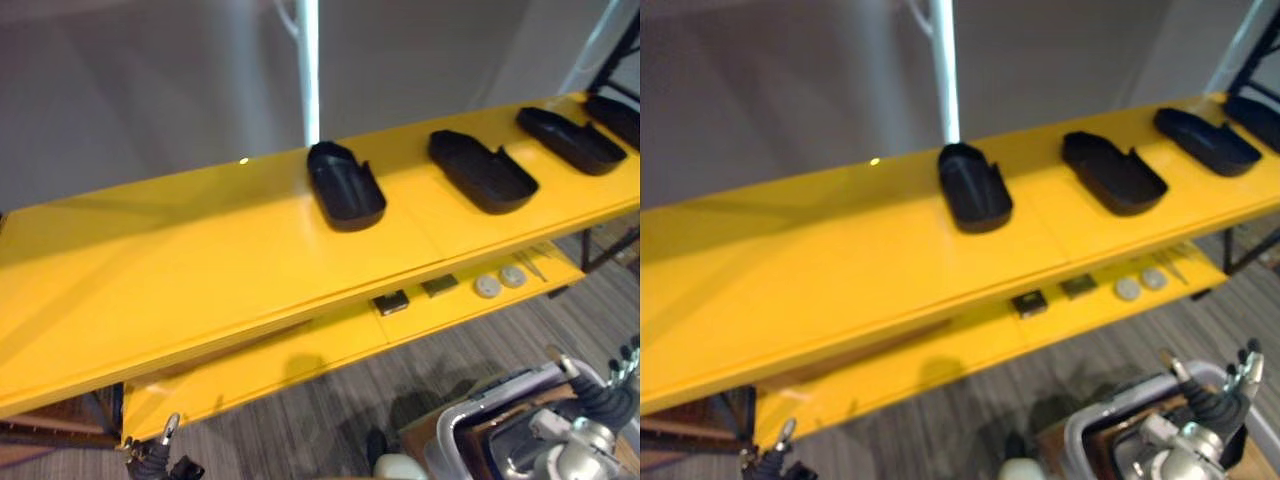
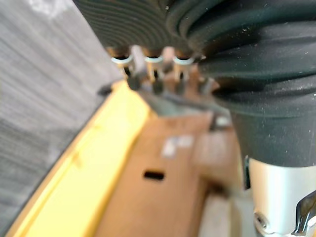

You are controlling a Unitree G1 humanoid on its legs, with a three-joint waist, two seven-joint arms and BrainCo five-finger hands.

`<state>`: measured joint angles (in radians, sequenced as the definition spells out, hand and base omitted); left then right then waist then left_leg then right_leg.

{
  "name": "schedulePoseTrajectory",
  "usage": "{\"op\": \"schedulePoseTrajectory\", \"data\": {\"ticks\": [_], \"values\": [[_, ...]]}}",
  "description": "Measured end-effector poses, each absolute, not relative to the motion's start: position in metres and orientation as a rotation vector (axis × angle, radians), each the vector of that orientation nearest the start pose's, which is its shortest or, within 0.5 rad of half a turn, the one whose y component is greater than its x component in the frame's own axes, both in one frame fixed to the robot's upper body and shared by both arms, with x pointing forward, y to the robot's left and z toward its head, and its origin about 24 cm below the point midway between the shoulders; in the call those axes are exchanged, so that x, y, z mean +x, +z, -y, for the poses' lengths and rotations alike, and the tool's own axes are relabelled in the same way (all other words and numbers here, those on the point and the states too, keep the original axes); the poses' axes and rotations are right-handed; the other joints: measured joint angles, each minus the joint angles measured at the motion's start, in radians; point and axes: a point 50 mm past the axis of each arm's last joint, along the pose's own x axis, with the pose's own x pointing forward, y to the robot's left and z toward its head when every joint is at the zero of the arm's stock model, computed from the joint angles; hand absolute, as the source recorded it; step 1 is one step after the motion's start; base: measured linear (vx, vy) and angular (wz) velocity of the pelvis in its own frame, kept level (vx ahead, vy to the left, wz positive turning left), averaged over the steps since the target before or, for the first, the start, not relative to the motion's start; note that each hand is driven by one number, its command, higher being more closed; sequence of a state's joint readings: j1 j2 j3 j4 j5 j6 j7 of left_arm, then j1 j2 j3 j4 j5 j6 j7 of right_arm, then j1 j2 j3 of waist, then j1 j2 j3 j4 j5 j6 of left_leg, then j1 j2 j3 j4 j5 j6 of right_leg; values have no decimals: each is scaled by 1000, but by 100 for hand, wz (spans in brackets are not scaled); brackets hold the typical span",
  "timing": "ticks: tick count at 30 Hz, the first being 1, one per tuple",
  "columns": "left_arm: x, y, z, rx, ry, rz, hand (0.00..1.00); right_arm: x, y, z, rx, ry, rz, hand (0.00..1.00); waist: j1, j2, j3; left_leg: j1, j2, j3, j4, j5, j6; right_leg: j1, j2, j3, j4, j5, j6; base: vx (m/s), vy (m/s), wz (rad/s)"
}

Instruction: Walk over and take plastic housings, then place them on the shelf

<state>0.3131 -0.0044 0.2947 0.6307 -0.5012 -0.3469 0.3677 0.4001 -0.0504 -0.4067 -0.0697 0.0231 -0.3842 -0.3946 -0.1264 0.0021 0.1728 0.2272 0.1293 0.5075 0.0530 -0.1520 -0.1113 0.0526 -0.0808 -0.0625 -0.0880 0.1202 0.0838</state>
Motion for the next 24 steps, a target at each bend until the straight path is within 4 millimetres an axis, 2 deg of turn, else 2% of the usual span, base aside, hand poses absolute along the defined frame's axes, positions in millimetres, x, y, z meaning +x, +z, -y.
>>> {"op": "schedulePoseTrajectory", "data": {"ticks": [3,5,6,7,8,9,10,11,12,13,14,15,16,18,20,21,22,23,24], "values": [[74,-117,-244,-331,1029,-587,0,129,35,285,-160,-834,168,0,2,4,2,-7,20,48,57,-38,-11,-26,18,56,-1,10,-6,-78,-46,-52],[73,-118,-243,-347,1036,-596,0,139,40,280,-139,-773,211,0,4,8,3,-56,25,20,148,-59,-4,-62,25,104,-1,23,-8,-62,-53,-70],[72,-118,-243,-363,1050,-593,0,156,48,272,-129,-701,260,0,6,-2,13,-109,24,-88,247,-67,20,-92,28,148,3,31,-16,-82,-87,-100],[72,-118,-243,-374,1058,-593,0,166,53,268,-127,-658,290,0,10,-2,21,-139,22,-145,295,-76,36,-107,30,163,7,31,-17,-78,-52,-122],[73,-119,-243,-397,1073,-587,0,187,65,258,-118,-577,350,0,15,-1,46,-198,16,-242,391,-96,68,-130,31,198,14,33,-24,-128,56,-121],[75,-118,-242,-395,1071,-579,0,206,74,250,-108,-513,398,0,27,-4,68,-237,-2,-326,445,-127,97,-158,38,229,12,43,-38,-149,99,-123],[77,-118,-240,-397,1066,-573,0,214,79,247,-102,-491,418,0,35,2,76,-245,-10,-364,448,-146,110,-174,48,242,12,45,-40,-190,150,-120],[85,-116,-237,-414,1046,-558,0,228,90,243,-95,-468,467,0,51,29,92,-252,-16,-411,434,-194,107,-208,63,262,11,45,-40,-224,159,-93],[98,-115,-232,-452,1023,-533,0,239,100,241,-85,-470,503,0,59,38,104,-269,-27,-421,401,-250,129,-255,66,261,13,44,-39,-226,170,-71],[107,-113,-230,-479,1004,-516,0,243,105,239,-73,-477,524,0,63,52,114,-269,-21,-428,376,-287,130,-273,73,255,23,47,-35,-224,137,-34],[125,-111,-223,-515,951,-496,0,249,111,232,-39,-487,553,0,66,47,171,-272,-27,-414,401,-292,98,-317,68,256,146,50,-31,-200,122,-2],[135,-111,-219,-516,887,-499,0,246,105,227,-26,-503,530,0,57,36,195,-281,-53,-425,465,-306,79,-337,57,263,232,40,19,-176,119,2],[137,-112,-214,-513,849,-512,0,244,100,225,-17,-511,511,0,59,41,200,-284,-51,-430,501,-321,75,-340,61,265,255,35,35,-109,194,-5],[140,-115,-200,-472,733,-557,0,233,82,217,30,-542,442,0,62,43,206,-288,-52,-444,572,-348,76,-337,80,293,275,42,46,-47,182,-46],[138,-120,-189,-421,653,-629,0,211,64,209,56,-574,375,0,61,16,223,-243,-52,-380,601,-382,95,-311,91,337,269,61,60,-113,200,-96],[137,-120,-190,-425,655,-637,0,201,59,208,56,-562,356,0,61,5,229,-223,-45,-350,599,-385,102,-294,88,325,244,78,41,-160,124,-95],[135,-122,-192,-418,657,-651,0,193,56,207,59,-547,347,0,56,-7,227,-215,-44,-323,592,-386,106,-287,75,278,214,68,-23,-141,73,-83],[134,-123,-195,-405,661,-662,0,189,56,202,73,-522,351,0,56,-17,229,-208,-38,-293,574,-377,122,-299,56,211,218,31,-75,-204,88,-86],[129,-126,-201,-380,681,-693,0,188,57,196,94,-479,359,0,57,-20,228,-208,-18,-254,549,-365,135,-328,45,146,267,12,-83,-156,53,-75]]}}
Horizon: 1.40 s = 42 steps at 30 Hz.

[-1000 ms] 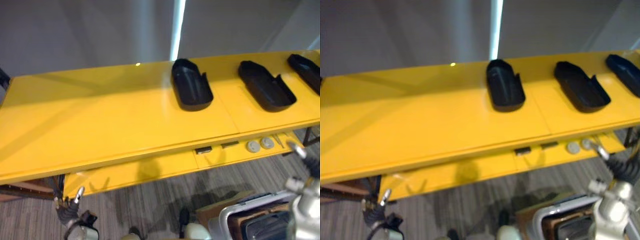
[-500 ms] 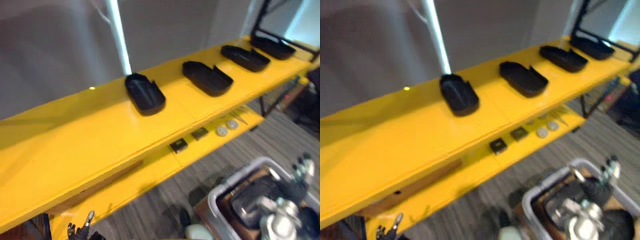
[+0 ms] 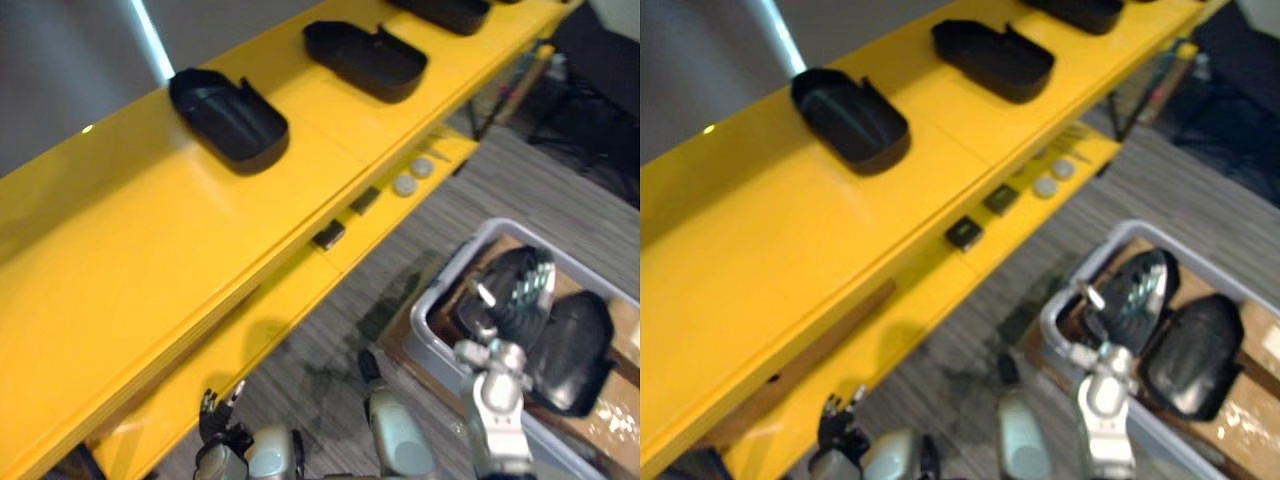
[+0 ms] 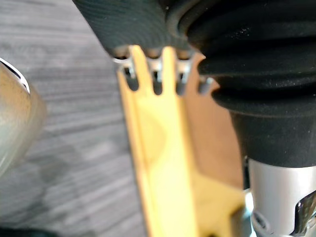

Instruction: Walk over and take plastic housings, then place them on the shelf

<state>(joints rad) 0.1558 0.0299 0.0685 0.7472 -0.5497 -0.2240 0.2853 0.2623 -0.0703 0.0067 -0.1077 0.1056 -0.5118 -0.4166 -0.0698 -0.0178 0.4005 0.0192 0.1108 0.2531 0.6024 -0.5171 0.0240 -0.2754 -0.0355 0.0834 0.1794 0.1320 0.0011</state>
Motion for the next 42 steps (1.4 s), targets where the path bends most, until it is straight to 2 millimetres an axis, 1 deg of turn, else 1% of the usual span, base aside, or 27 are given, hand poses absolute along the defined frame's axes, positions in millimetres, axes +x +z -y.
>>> {"op": "schedulePoseTrajectory", "data": {"ticks": [2,4,5,6,7,8,9,10,11,13,14,15,16,17,18,19,20,21,22,23,25,26,27,31,33,37,42], "values": [[124,-130,-208,-353,713,-736,0,190,57,182,124,-419,362,0,6,-18,-15,0,11,27,-62,49,2,-14,-9,-64,147,-33,1,-76,-9,-45],[122,-131,-213,-338,715,-751,0,198,61,167,164,-374,377,0,13,-40,-33,-6,13,37,-115,94,-4,4,-35,-108,270,-133,1,18,-64,-24],[122,-131,-214,-335,714,-756,0,205,65,158,184,-354,393,0,32,-43,-35,-15,23,53,-119,102,-8,14,-54,-142,309,-172,-12,-2,-87,-41],[122,-132,-214,-337,717,-772,0,214,68,152,196,-350,394,0,43,-52,-40,-23,34,61,-94,102,-9,14,-51,-171,290,-152,-10,-9,-101,-44],[121,-132,-215,-339,725,-781,0,217,67,150,190,-353,387,0,48,-41,-43,-25,36,58,-89,105,-13,20,-39,-177,269,-131,-17,-30,-64,-58],[116,-136,-210,-356,731,-815,0,222,63,147,178,-363,358,0,62,-5,-57,-21,71,56,-119,123,-20,37,4,-167,180,-70,-46,-3,-89,-55],[108,-140,-206,-362,736,-852,0,226,61,144,175,-371,330,0,59,18,-71,-12,86,68,-175,148,-32,50,-1,-183,185,-99,-93,-1,-87,-43],[107,-141,-206,-357,731,-855,0,225,59,144,172,-383,317,0,53,15,-70,-2,80,73,-194,155,-40,47,-34,-203,243,-132,-97,14,-119,-27],[102,-142,-209,-335,731,-874,0,225,51,144,146,-399,275,0,58,5,-75,4,80,91,-200,161,-49,48,-98,-222,310,-173,-82,6,-87,-24],[91,-143,-221,-302,755,-889,0,224,42,142,119,-411,217,0,69,-14,-88,-20,99,117,-169,162,-50,47,-171,-223,320,-186,-72,26,-240,-44],[87,-143,-228,-283,768,-893,0,222,38,142,111,-428,197,0,72,-24,-94,-41,114,122,-144,162,-51,52,-201,-235,295,-181,-23,25,-241,-40],[86,-143,-231,-284,776,-893,0,221,37,143,111,-433,190,0,72,-28,-95,-50,123,123,-133,163,-55,57,-213,-251,276,-171,2,49,-306,-38],[86,-142,-234,-322,808,-879,0,218,35,145,112,-441,179,0,72,-40,-96,-60,135,126,-118,169,-67,61,-222,-278,237,-155,84,58,-345,-44],[88,-142,-231,-373,825,-863,0,216,32,153,97,-453,173,0,71,-39,-95,-72,155,126,-106,182,-89,72,-205,-304,208,-186,135,69,-405,-50],[89,-142,-228,-402,836,-851,0,217,34,158,85,-461,182,0,67,-24,-87,-78,168,120,-100,188,-96,73,-190,-312,192,-193,136,55,-353,-44],[92,-143,-214,-458,834,-852,0,218,36,173,37,-489,202,0,49,14,-61,-99,195,96,-73,205,-83,88,-160,-332,162,-207,121,52,-320,-21],[96,-143,-204,-511,842,-840,0,213,35,191,-3,-543,195,0,26,40,-38,-133,207,57,-10,251,-29,105,-147,-336,149,-215,110,52,-367,-11],[97,-142,-204,-513,846,-826,0,207,31,202,-20,-584,177,0,25,40,-25,-164,207,44,42,287,-3,122,-153,-330,143,-221,99,28,-224,-4],[96,-142,-205,-507,848,-826,0,203,29,208,-27,-609,164,0,26,35,-21,-164,190,28,30,277,-16,133,-157,-325,135,-222,97,26,-210,-25],[90,-144,-205,-503,856,-839,0,194,26,222,-50,-646,147,0,26,38,-23,-159,139,-3,-36,254,-45,141,-163,-309,112,-227,92,24,-138,-48],[80,-146,-205,-501,864,-856,0,190,27,236,-52,-662,141,0,26,52,-19,-161,81,-35,-152,261,-56,139,-153,-281,92,-231,83,27,-88,-54],[74,-148,-204,-505,868,-872,0,187,25,243,-45,-679,132,0,26,62,-19,-163,41,-50,-233,285,-78,138,-148,-273,84,-224,89,36,31,-41],[68,-149,-203,-506,869,-887,0,184,22,250,-43,-699,111,0,30,72,-25,-153,14,-78,-294,349,-103,137,-139,-267,82,-218,99,41,44,-34],[71,-148,-206,-438,800,-877,0,194,18,254,-20,-733,95,0,41,58,-22,-142,-20,-78,-368,385,-97,175,-149,-275,-50,-141,128,58,62,0],[84,-143,-206,-364,724,-845,0,212,20,259,21,-764,91,0,57,60,-19,-144,-38,-77,-383,393,-87,200,-150,-275,-124,-95,138,66,64,2],[110,-130,-206,-317,668,-729,0,241,29,263,73,-803,84,0,75,56,0,-146,-43,-81,-382,393,-86,217,-150,-277,-162,-63,138,8,24,-2],[151,-111,-194,-253,531,-603,0,272,35,297,121,-937,1,0,91,54,54,-216,-53,-117,-343,395,-83,195,-154,-306,-190,-27,137,-94,17,16]]}}
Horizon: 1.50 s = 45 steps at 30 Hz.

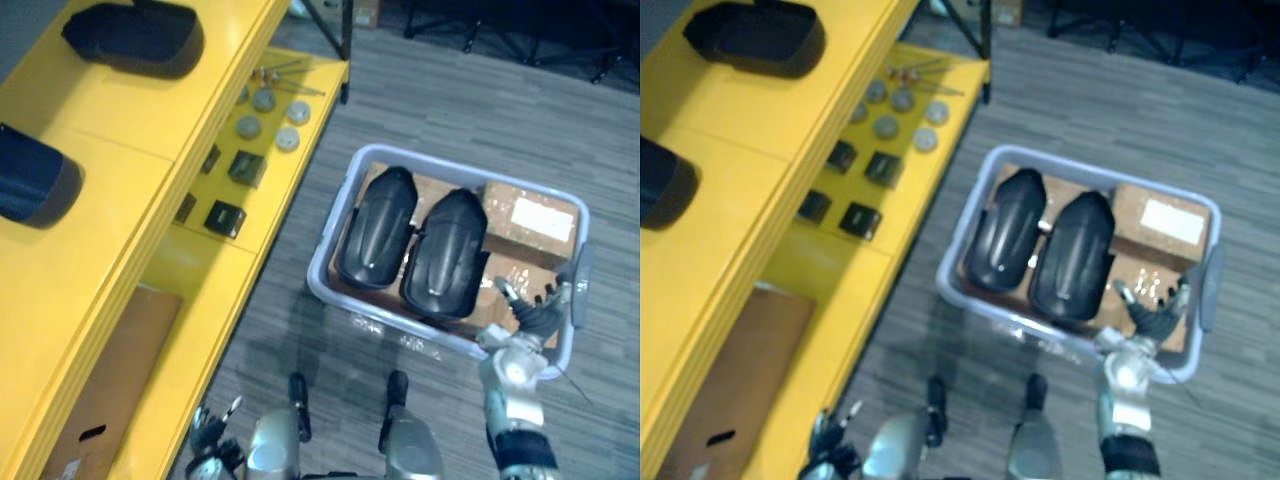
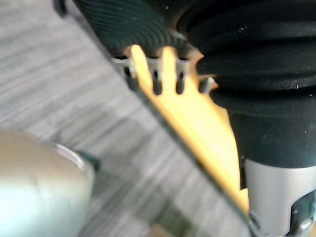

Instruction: Walk over and take plastic housings, then place them on the shelf

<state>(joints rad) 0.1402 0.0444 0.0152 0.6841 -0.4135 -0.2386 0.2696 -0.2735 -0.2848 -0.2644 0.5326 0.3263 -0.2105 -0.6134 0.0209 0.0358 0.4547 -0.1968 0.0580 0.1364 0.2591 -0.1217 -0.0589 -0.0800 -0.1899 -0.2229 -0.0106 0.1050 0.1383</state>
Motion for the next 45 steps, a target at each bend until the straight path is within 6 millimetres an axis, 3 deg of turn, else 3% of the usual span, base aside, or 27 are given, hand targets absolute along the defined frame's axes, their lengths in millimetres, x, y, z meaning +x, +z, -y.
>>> {"op": "schedulePoseTrajectory", "data": {"ticks": [4,8,20,21,25,28,31,35,40,45], "values": [[157,-109,-192,-224,495,-594,0,291,46,321,126,-988,-72,0,27,7,11,-64,-7,-31,35,5,8,-31,-4,-23,1,16,-1,-122,12,23],[158,-109,-191,-219,500,-600,0,306,75,340,101,-1009,-68,0,55,28,31,-111,-12,-48,68,9,13,-54,-7,-41,2,29,-7,-123,16,11],[158,-116,-192,-247,509,-626,0,330,138,373,-15,-1000,-110,0,79,71,56,-178,-17,-78,100,17,23,-114,-15,-76,52,19,-24,-58,9,7],[158,-116,-192,-247,503,-625,0,332,141,374,-29,-979,-155,100,81,72,57,-181,-17,-78,99,17,23,-118,-16,-77,53,19,-23,0,0,0],[160,-115,-190,-244,489,-621,0,332,129,375,-41,-921,-287,100,87,81,60,-192,-18,-79,99,22,25,-129,-18,-83,64,18,-24,2,1,1],[162,-114,-188,-236,472,-610,0,323,138,393,-68,-908,-346,100,88,90,65,-192,-22,-81,98,23,27,-133,-23,-109,78,15,-27,-10,8,2],[162,-114,-188,-238,465,-609,0,314,133,405,-53,-865,-442,100,88,96,68,-192,-26,-94,96,26,27,-134,-27,-124,102,-3,-28,-30,8,12],[162,-115,-186,-256,463,-616,0,305,110,404,-17,-782,-591,100,95,100,69,-188,-32,-102,65,50,24,-147,-35,-132,124,-15,-29,-19,-4,8],[162,-115,-186,-255,461,-621,0,304,107,404,-78,-738,-637,100,99,101,69,-184,-31,-103,61,56,24,-145,-35,-133,128,-16,-29,-7,3,1],[162,-114,-186,-233,438,-609,0,308,118,406,-197,-806,-610,100,106,101,69,-171,-38,-107,24,82,25,-145,-47,-143,131,-19,-35,-35,14,7]]}}
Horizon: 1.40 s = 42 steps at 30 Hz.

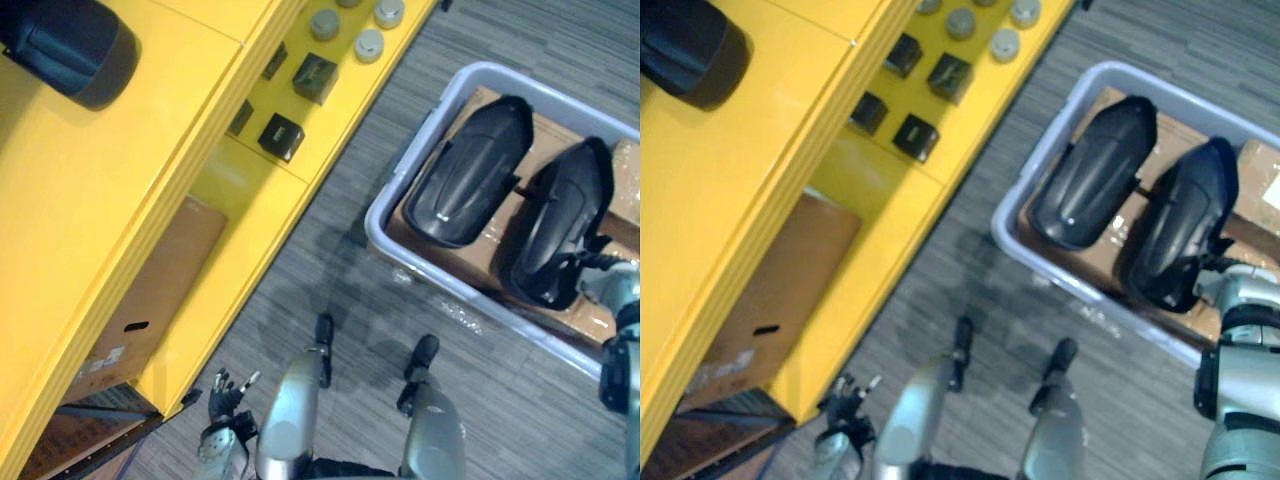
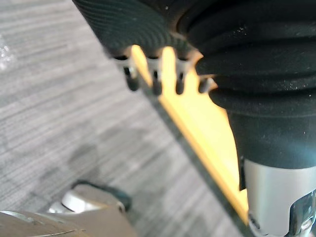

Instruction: Walk over and take plastic housings, then place them on the shelf

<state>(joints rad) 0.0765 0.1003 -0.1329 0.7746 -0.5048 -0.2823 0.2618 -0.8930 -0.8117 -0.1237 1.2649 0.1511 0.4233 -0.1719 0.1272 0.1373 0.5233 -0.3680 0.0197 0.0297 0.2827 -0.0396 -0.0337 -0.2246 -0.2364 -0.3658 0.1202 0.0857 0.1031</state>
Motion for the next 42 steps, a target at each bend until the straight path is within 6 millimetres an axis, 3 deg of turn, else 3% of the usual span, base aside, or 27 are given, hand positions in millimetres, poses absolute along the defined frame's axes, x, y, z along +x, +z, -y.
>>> {"op": "schedulePoseTrajectory", "data": {"ticks": [4,7,9,12,16,22,25,28,30,34,37,42], "values": [[163,-113,-185,-274,455,-594,0,309,131,411,-348,-938,-504,100,-1,4,-2,9,-7,-16,-38,28,-3,3,-5,-19,-3,-1,-2,-21,10,13],[164,-110,-184,-312,468,-577,0,317,153,408,-485,-991,-349,100,-7,4,-2,44,-8,-16,-68,41,-7,24,-4,-19,-10,-1,-1,3,2,-1],[170,-99,-186,-340,472,-502,0,322,177,399,-577,-1017,-171,100,-15,3,-2,67,-4,-15,-85,46,-10,45,3,-20,-22,3,4,0,0,0],[179,-82,-194,-371,501,-402,0,320,189,386,-670,-1004,-19,100,-33,-7,-1,110,4,-12,-115,51,-15,81,14,-21,-44,5,6,49,-13,-6],[183,-63,-207,-399,545,-297,0,315,185,365,-678,-984,114,100,-53,-46,-3,166,16,7,-150,53,-18,119,26,-11,-62,5,6,76,-14,-14],[181,-44,-221,-359,599,-204,0,298,148,335,-663,-972,156,100,-63,-152,-68,242,30,22,-195,51,-21,186,47,-12,-108,5,6,72,-22,-7],[182,-28,-222,-317,606,-137,0,293,142,322,-661,-964,192,100,-62,-171,-112,270,28,29,-215,49,-26,213,49,-16,-131,5,7,13,-4,-4],[189,8,-222,-266,587,31,0,285,145,309,-677,-954,268,100,-63,-172,-175,281,25,30,-222,47,-27,233,49,-22,-150,7,10,33,6,4],[195,31,-218,-242,545,134,0,284,150,300,-681,-945,322,100,-69,-170,-190,305,23,30,-222,43,-28,260,49,-24,-157,10,13,24,3,1],[208,56,-204,-221,419,245,0,282,160,288,-705,-945,442,100,-80,-171,-228,323,22,34,-223,38,-28,279,49,-21,-165,12,16,-1,5,-3],[222,72,-183,-201,263,310,0,280,170,277,-716,-928,561,100,-88,-173,-249,339,24,47,-224,34,-28,288,49,-11,-168,13,17,-29,10,-14],[247,95,-136,-283,-46,342,0,278,185,237,-677,-788,788,100,-108,-175,-300,378,27,88,-242,33,-29,293,51,30,-169,20,19,-15,10,-22]]}}
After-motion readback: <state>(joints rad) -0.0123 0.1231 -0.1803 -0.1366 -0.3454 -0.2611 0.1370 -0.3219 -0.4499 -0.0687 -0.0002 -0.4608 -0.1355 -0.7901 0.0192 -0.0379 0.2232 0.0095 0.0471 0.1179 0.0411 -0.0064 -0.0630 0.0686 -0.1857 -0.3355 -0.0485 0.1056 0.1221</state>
